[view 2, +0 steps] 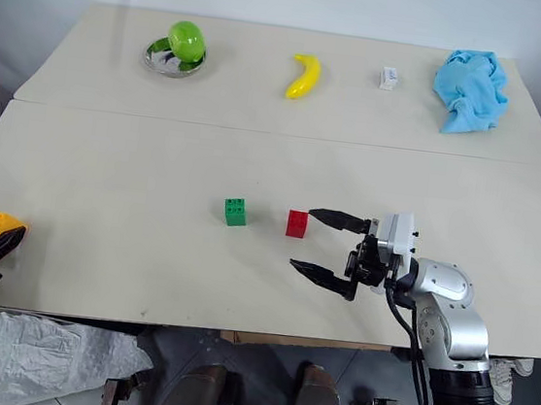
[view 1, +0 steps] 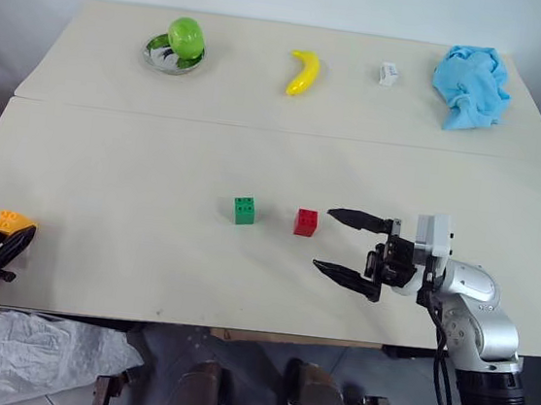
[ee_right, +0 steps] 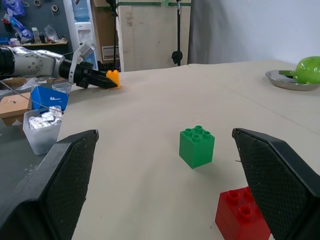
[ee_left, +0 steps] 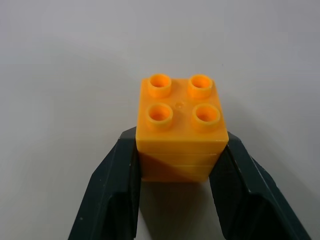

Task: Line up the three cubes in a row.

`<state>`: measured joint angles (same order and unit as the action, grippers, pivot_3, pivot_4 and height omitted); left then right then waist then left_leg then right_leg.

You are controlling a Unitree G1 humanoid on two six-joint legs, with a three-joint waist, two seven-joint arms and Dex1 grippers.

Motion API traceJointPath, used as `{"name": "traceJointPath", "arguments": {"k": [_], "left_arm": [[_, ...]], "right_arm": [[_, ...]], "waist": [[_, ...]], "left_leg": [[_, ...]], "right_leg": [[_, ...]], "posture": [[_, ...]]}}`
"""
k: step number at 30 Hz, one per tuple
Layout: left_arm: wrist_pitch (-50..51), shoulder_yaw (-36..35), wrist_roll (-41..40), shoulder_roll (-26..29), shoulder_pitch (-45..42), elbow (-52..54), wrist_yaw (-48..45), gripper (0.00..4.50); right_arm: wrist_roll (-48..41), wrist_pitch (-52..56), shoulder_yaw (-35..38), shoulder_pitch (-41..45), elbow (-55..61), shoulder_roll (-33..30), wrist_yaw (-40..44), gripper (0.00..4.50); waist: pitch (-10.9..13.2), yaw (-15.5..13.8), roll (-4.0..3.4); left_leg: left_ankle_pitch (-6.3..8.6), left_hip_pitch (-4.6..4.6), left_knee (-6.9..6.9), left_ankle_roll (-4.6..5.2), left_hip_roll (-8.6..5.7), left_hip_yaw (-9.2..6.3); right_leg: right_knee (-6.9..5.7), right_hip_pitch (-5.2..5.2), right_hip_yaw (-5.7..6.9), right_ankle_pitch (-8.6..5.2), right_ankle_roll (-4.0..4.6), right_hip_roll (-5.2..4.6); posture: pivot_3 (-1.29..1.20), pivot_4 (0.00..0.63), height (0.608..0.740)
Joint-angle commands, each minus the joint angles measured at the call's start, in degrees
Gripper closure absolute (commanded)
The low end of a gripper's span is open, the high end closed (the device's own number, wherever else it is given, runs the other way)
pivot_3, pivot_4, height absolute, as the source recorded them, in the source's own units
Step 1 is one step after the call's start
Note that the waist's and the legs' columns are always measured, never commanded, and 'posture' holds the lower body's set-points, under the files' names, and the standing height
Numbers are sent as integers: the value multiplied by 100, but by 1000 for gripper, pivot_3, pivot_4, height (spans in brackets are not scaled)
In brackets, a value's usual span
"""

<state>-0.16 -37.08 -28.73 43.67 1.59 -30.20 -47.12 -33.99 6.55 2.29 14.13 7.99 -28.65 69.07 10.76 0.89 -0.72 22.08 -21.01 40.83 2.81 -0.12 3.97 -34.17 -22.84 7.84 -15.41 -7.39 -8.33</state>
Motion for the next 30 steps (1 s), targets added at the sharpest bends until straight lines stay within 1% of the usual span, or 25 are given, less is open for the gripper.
{"name": "traceJointPath", "arguments": {"k": [1, 3, 5, 7, 9, 11, 14, 17, 20, 21, 25, 27, 28, 30], "left_arm": [[-38, 110, -123, 57, -344, 358, -237, 2994], [31, 395, -96, 132, -583, 625, -535, 2994], [105, 1128, 109, 326, -873, 1107, -1230, 2994], [125, 1610, 248, 436, -1132, 1304, -1660, 2994], [5, 2353, 540, 368, -1960, 961, -2273, 2994], [-99, 2951, 861, 252, -2694, 384, -2784, 2994], [-918, 3646, 1550, 66, -3626, -830, -3330, 2994], [-1514, 3933, 1933, -171, -4402, -1971, -3498, 2994], [-1971, 4151, 2326, -374, -5038, -2932, -3518, 2994], [-2258, 4188, 2450, -422, -5197, -3169, -3433, 2994], [-2349, 4156, 2612, -536, -5588, -3755, -3389, 2994], [-2407, 4148, 2674, -563, -5669, -3890, -3405, 2237], [-2448, 4144, 2703, -571, -5695, -3931, -3398, 2040], [-2522, 4095, 2717, -603, -5744, -3980, -3394, 1442]], "right_arm": [[-87, -32, 130, -13, 192, -76, -15, 0], [-95, -19, 177, -20, 176, -128, -2, 0], [-122, 13, 265, -71, 180, -205, -6, 0], [-151, 36, 313, -95, 175, -254, -16, 0], [-169, 64, 354, -134, 136, -359, 54, 0], [-195, 120, 390, -148, 107, -441, 112, 0], [-194, 144, 461, -167, 95, -551, 153, 0], [-200, 152, 526, -238, 158, -619, 127, 0], [-211, 152, 654, -478, 393, -636, -11, 0], [-219, 152, 701, -586, 495, -635, -73, 0], [-214, 125, 753, -830, 712, -606, -264, 0], [-216, 108, 747, -912, 797, -573, -354, 0], [-218, 104, 741, -940, 828, -566, -383, 0], [-224, 99, 736, -959, 853, -561, -436, 0]], "waist": [[0, -46, 0], [0, -102, 0], [-1, -117, 1], [-1, -120, 1], [0, -126, -1], [0, -115, -2], [0, -70, -2], [1, -31, 0], [2, -62, 1], [2, -76, 1], [2, -104, 2], [2, -91, 2], [2, -89, 2], [3, -92, 4]], "left_leg": [[0, -2, 4, 0, 0, -1], [0, -3, 9, 0, -1, -3], [-1, -6, 13, 3, -7, -6], [-2, -7, 14, 5, -15, -8], [-2, -6, 13, 6, -17, -5], [-4, -7, 14, 8, -15, -1], [-4, -2, 12, 9, -25, 27], [-4, -4, 10, -2, -3, 82], [-7, -7, 8, -11, 15, 90], [-7, -6, 8, -12, 15, 92], [-7, -8, 17, -11, 12, 98], [-10, -6, 23, -7, 13, 105], [-11, -5, 25, -5, 13, 107], [-11, -5, 28, -5, 17, 108]], "right_leg": [[-1, 0, 0, 0, 0, 0], [-5, 0, 0, 0, 0, -3], [-8, 0, 0, 1, -2, -9], [-12, 1, -1, 3, -3, -12], [-10, 1, -3, 3, -3, -12], [-11, 1, 0, 3, -4, -4], [-6, 0, -3, 3, -5, 17], [10, -2, -8, 3, -5, 50], [20, -6, -8, 1, -6, 69], [19, -7, -10, 1, -7, 69], [17, -6, -23, 7, -18, 63], [16, -5, -32, 13, -29, 60], [15, -5, -35, 15, -31, 59], [13, -5, -36, 16, -33, 59]], "posture": [[0, 150, 740], [0, 150, 740], [0, 150, 740], [0, 150, 740], [0, 150, 740], [0, 150, 740], [0, 150, 740], [0, 150, 740], [0, 150, 740], [0, 150, 740], [0, 150, 740], [0, 150, 740], [0, 150, 740], [0, 150, 740]]}}
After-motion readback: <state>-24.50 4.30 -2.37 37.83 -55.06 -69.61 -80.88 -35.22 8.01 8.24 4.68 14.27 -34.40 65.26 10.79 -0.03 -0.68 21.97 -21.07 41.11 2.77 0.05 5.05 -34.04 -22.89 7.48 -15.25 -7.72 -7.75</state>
